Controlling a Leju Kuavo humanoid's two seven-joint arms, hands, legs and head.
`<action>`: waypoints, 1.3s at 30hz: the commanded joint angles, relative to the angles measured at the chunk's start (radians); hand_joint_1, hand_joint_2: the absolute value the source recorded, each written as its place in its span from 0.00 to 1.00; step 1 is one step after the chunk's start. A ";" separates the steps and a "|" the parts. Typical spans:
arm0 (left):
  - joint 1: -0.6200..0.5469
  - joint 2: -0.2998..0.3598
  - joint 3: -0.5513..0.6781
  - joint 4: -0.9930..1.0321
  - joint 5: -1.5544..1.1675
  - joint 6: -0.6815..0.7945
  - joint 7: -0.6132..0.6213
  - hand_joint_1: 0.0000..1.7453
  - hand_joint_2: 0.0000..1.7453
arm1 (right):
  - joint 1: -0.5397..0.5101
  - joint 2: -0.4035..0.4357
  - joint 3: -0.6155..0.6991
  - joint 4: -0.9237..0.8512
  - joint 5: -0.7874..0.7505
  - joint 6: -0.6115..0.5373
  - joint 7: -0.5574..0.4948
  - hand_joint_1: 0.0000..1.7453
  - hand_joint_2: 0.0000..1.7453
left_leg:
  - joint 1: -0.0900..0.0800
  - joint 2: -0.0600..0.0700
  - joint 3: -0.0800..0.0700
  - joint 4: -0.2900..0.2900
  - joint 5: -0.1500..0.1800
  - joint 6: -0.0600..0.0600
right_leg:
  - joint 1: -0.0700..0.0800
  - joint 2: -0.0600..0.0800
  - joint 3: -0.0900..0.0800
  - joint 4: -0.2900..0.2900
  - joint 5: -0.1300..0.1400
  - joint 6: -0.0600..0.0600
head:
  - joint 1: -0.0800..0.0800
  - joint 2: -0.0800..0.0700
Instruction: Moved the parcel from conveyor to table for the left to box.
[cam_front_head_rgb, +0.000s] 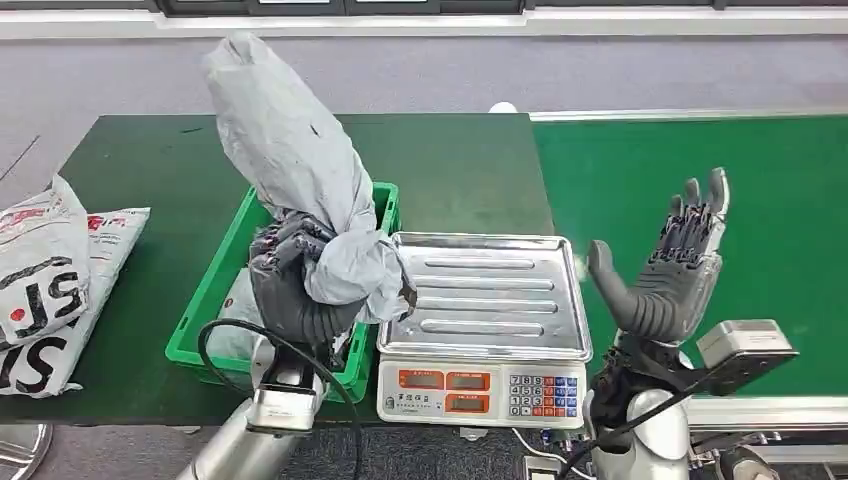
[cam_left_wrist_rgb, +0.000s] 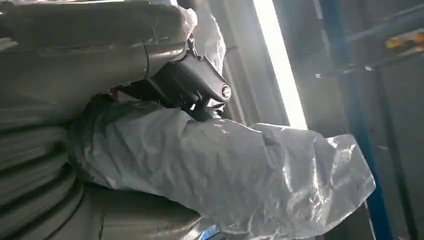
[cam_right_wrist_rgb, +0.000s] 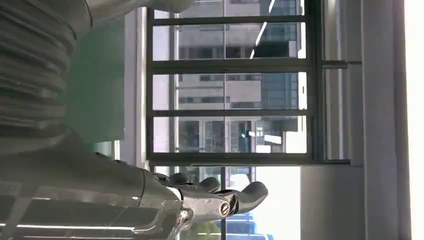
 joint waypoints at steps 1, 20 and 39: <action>0.014 0.003 0.310 0.222 -0.191 -0.223 0.010 1.00 1.00 | 0.045 -0.047 -0.017 0.018 -0.003 -0.018 -0.014 0.00 1.00 | 0.000 0.002 0.003 -0.002 0.000 0.000 | 0.001 0.001 0.003 -0.002 0.001 -0.001 | 0.000 0.000; -0.016 0.061 0.486 0.577 -0.367 -0.545 0.389 1.00 1.00 | 0.066 -0.029 -0.061 0.016 0.023 0.031 -0.017 0.00 1.00 | 0.000 0.005 0.004 -0.004 0.001 -0.001 | 0.000 0.004 0.002 -0.004 0.001 -0.002 | 0.000 0.000; -0.029 0.065 0.482 0.598 -0.501 -0.543 0.514 1.00 1.00 | 0.069 -0.018 -0.073 -0.004 0.034 0.042 0.003 0.00 1.00 | 0.001 0.003 0.004 -0.003 0.004 -0.003 | 0.002 0.000 0.002 -0.002 0.003 -0.004 | 0.000 0.000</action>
